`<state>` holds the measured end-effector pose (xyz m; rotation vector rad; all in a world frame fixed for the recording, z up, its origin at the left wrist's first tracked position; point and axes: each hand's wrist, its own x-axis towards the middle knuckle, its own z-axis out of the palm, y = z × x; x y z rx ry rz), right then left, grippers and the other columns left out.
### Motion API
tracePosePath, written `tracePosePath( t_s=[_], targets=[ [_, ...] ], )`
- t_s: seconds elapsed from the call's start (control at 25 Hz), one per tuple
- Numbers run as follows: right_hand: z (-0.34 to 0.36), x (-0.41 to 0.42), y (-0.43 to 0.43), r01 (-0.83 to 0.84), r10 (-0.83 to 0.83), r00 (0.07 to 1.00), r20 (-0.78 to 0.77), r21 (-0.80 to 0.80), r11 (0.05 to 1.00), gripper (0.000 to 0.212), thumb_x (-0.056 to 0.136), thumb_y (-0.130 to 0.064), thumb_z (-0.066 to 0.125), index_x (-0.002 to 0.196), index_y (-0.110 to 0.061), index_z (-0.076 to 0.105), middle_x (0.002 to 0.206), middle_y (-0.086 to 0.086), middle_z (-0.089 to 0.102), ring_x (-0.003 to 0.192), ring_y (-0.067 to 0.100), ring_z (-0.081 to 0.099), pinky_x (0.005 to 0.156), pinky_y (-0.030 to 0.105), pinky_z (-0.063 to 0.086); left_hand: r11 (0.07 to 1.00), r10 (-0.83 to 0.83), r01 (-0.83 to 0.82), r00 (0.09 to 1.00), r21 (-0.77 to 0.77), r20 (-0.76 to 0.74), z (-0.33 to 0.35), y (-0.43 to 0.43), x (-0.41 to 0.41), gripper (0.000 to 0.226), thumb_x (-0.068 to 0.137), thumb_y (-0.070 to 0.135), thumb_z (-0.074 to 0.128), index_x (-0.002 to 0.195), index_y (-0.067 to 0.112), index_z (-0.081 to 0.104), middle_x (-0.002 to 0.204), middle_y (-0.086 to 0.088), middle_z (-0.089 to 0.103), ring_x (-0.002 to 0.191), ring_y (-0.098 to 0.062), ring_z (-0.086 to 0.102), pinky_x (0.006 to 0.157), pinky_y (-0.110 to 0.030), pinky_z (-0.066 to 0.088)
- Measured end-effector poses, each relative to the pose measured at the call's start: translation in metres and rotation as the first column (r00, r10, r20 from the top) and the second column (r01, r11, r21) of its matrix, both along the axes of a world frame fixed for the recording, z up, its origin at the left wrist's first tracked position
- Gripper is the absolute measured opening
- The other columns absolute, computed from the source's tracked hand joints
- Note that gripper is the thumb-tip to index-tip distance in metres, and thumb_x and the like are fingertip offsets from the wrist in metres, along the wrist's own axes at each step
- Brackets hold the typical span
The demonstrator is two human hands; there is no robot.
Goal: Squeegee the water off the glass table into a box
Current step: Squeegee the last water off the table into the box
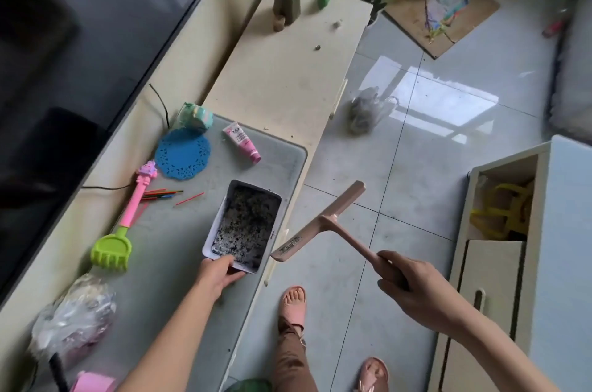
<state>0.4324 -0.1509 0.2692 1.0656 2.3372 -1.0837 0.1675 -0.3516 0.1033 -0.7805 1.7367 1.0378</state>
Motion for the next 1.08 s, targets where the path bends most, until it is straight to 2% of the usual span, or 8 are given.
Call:
tracePosePath(
  t_s=[0.12,0.24,0.32,0.52,0.64,0.8,0.92,1.08],
  targets=[
    [0.019,0.039,0.014,0.068,-0.068,0.998,-0.011,0.043,0.997,0.017,0.085,-0.018,0.065,0.097,-0.025,0.057,0.058,-0.012,0.047,0.054,0.007,0.043,0.052,0.025,0.031,0.995,0.009,-0.015,0.998,0.099,0.06,0.037,0.03,0.011,0.017,0.088,-0.014,0.039,0.1,-0.006,0.048,0.108,-0.022,0.051,0.092,-0.038,0.056,0.037,-0.029,0.052],
    [0.031,0.083,0.03,0.152,-0.151,0.988,-0.02,0.068,0.986,0.021,0.085,-0.021,0.067,0.103,-0.027,0.058,0.063,-0.013,0.054,0.057,0.005,0.049,0.054,0.022,0.034,0.983,-0.043,0.022,0.992,0.181,0.116,0.069,0.057,0.029,0.021,0.088,-0.013,0.036,0.073,-0.001,0.045,0.08,-0.014,0.052,0.071,-0.027,0.051,0.033,-0.028,0.05],
    [0.04,0.12,0.043,0.243,-0.239,0.97,-0.046,0.091,0.966,0.019,0.085,-0.023,0.067,0.102,-0.027,0.058,0.067,-0.011,0.058,0.061,0.006,0.053,0.056,0.023,0.038,0.972,-0.082,0.053,0.989,0.228,0.121,0.086,0.079,0.051,0.027,0.088,-0.013,0.033,0.067,0.001,0.042,0.064,-0.011,0.049,0.066,-0.025,0.047,0.034,-0.031,0.051],
    [0.041,0.248,0.08,0.404,-0.399,0.915,-0.063,0.161,0.9,0.018,0.087,-0.019,0.064,0.103,-0.022,0.056,0.069,-0.013,0.053,0.063,0.008,0.049,0.06,0.026,0.039,0.936,-0.178,0.109,0.967,0.333,0.183,0.108,0.153,0.138,0.02,0.083,-0.014,0.032,0.087,-0.009,0.051,0.094,-0.024,0.058,0.081,-0.038,0.057,0.046,-0.04,0.057],
    [0.033,0.337,0.106,0.435,-0.441,0.897,-0.009,0.179,0.882,0.018,0.09,-0.023,0.059,0.101,-0.028,0.044,0.069,-0.015,0.048,0.061,0.003,0.045,0.056,0.016,0.034,0.928,-0.216,0.126,0.949,0.352,0.229,0.111,0.201,0.214,0.022,0.084,-0.014,0.034,0.098,-0.01,0.05,0.105,-0.03,0.055,0.087,-0.044,0.057,0.056,-0.046,0.056],
    [0.013,0.438,0.139,0.53,-0.539,0.843,0.007,0.163,0.832,0.014,0.092,-0.033,0.054,0.096,-0.028,0.041,0.066,-0.007,0.052,0.059,0.003,0.047,0.052,0.017,0.033,0.932,-0.232,0.13,0.931,0.338,0.281,0.09,0.261,0.313,0.031,0.087,-0.011,0.033,0.116,-0.007,0.044,0.119,-0.035,0.047,0.11,-0.049,0.049,0.053,-0.043,0.056],
    [-0.016,0.496,0.156,0.554,-0.57,0.82,0.051,0.183,0.812,0.016,0.094,-0.042,0.05,0.094,-0.029,0.04,0.067,-0.007,0.053,0.062,0.01,0.051,0.056,0.027,0.038,0.933,-0.256,0.144,0.911,0.33,0.324,0.064,0.3,0.375,0.021,0.089,-0.009,0.034,0.104,-0.008,0.049,0.121,-0.038,0.045,0.117,-0.053,0.047,0.06,-0.042,0.056],
    [-0.058,0.55,0.182,0.562,-0.588,0.795,0.148,0.186,0.806,0.016,0.096,-0.04,0.043,0.093,-0.027,0.035,0.071,-0.007,0.05,0.073,0.026,0.054,0.067,0.038,0.046,0.926,-0.325,0.216,0.874,0.311,0.362,0.019,0.353,0.442,0.014,0.089,-0.011,0.037,0.087,-0.007,0.05,0.118,-0.04,0.045,0.121,-0.055,0.044,0.064,-0.039,0.055]
  ],
)
